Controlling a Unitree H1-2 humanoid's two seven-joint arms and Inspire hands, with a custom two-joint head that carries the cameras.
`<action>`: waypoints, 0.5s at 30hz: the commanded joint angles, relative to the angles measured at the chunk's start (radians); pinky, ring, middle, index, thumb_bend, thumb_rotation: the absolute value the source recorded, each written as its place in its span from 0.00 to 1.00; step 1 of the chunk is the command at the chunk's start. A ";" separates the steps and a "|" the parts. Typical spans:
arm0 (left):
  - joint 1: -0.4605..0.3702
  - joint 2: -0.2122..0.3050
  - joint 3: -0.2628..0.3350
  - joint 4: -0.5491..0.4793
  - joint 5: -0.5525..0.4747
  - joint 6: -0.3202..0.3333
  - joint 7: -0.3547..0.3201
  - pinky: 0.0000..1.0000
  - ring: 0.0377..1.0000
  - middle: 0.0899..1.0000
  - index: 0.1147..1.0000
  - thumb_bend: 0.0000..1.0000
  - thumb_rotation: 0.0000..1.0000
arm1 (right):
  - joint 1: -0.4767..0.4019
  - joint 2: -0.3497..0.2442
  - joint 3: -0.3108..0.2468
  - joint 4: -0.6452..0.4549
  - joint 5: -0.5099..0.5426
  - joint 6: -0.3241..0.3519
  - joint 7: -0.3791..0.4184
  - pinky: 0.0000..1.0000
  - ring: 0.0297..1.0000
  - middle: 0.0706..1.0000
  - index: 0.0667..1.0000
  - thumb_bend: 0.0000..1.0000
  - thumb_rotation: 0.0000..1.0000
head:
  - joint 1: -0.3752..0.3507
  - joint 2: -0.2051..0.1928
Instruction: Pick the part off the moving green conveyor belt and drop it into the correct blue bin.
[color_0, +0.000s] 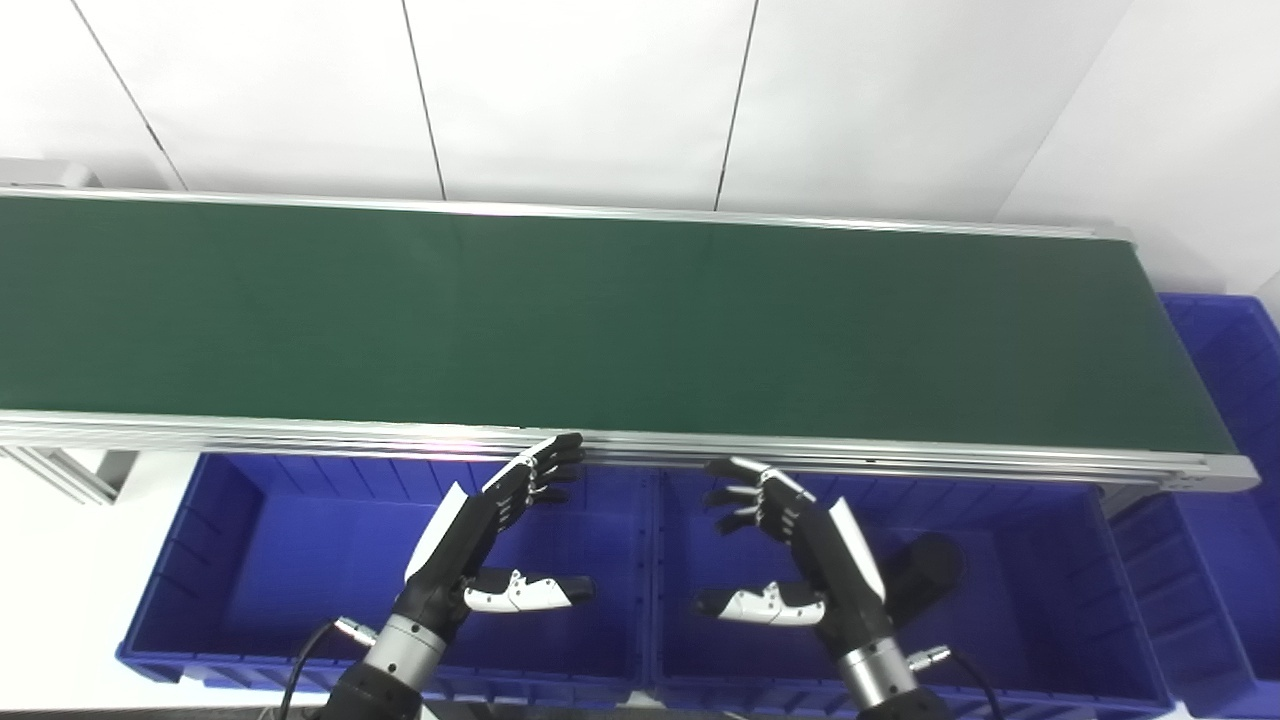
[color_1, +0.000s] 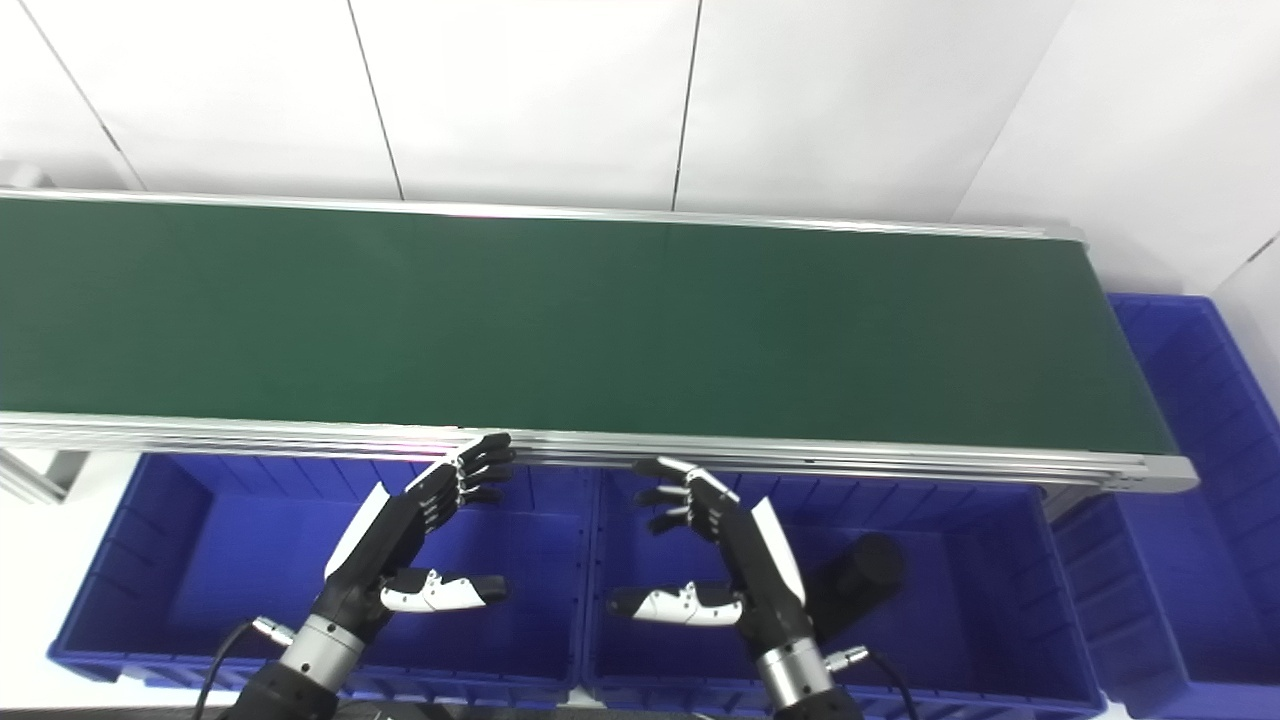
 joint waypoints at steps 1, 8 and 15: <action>-0.010 0.007 -0.002 -0.029 0.000 -0.028 0.007 0.77 0.82 0.86 0.87 0.90 0.43 | -0.018 0.013 0.005 0.003 -0.005 -0.061 -0.009 0.59 0.71 0.81 0.73 0.95 0.30 | 0.000 0.002; -0.016 0.009 -0.012 -0.011 -0.001 -0.029 0.003 0.76 0.83 0.85 0.86 0.91 0.42 | -0.027 0.015 0.011 0.044 0.000 -0.066 -0.001 0.60 0.71 0.81 0.75 0.93 0.30 | 0.010 0.005; -0.021 0.011 -0.029 0.003 0.014 -0.032 0.006 0.76 0.82 0.84 0.86 0.90 0.42 | -0.036 0.003 0.021 0.079 0.004 -0.084 0.008 0.64 0.75 0.83 0.75 0.93 0.28 | 0.011 0.005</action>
